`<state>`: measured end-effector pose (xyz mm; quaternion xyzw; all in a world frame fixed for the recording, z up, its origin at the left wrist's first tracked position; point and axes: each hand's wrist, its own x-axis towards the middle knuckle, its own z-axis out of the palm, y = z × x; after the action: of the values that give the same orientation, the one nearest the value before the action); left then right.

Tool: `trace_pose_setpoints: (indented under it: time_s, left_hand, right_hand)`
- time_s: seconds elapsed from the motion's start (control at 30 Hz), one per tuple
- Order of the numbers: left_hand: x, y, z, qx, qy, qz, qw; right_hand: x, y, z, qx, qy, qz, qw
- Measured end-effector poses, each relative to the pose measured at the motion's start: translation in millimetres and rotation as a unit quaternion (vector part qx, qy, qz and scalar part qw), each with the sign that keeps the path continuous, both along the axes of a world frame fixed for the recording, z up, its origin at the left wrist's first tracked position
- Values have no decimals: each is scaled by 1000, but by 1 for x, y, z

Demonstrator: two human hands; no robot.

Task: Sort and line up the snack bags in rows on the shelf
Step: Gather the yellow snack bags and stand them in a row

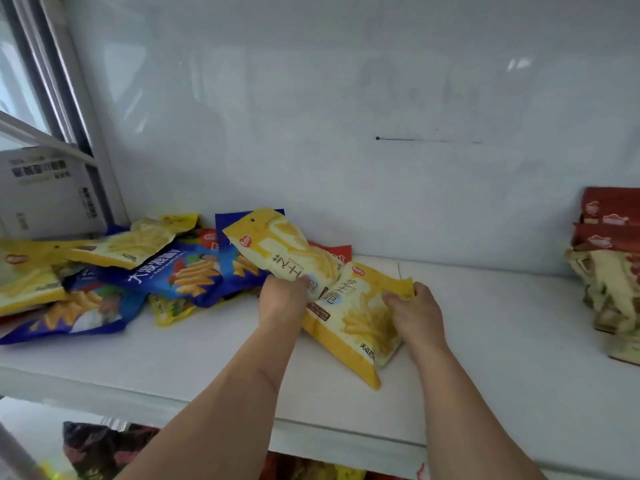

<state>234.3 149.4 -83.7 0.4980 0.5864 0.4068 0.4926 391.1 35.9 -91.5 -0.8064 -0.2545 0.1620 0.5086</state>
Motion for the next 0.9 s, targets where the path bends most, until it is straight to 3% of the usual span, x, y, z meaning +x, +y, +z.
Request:
trace_pose_setpoints:
  time_s: [0.1,0.2,0.4,0.67,0.9]
  left_hand:
    - [1,0,-6,26,-17,-23,999]
    - [3,-4,-10,42,-31,-29,998]
    - [3,-7,-18,62,-5,-26,998]
    - [0,-10,-20,92,-43,-38,994]
    - [2,-16,-20,138,-90,-56,985]
  right_hand:
    - [-15,-10,6,-169,-103,-76,977]
    - [-30,-16,3,-234,-100,-99,962]
    - [-40,-13,-4,-246,-117,-125,954]
    - [-38,-22,0,-267,-129,-173,939]
    - [-42,-34,5,-344,-143,-91,924]
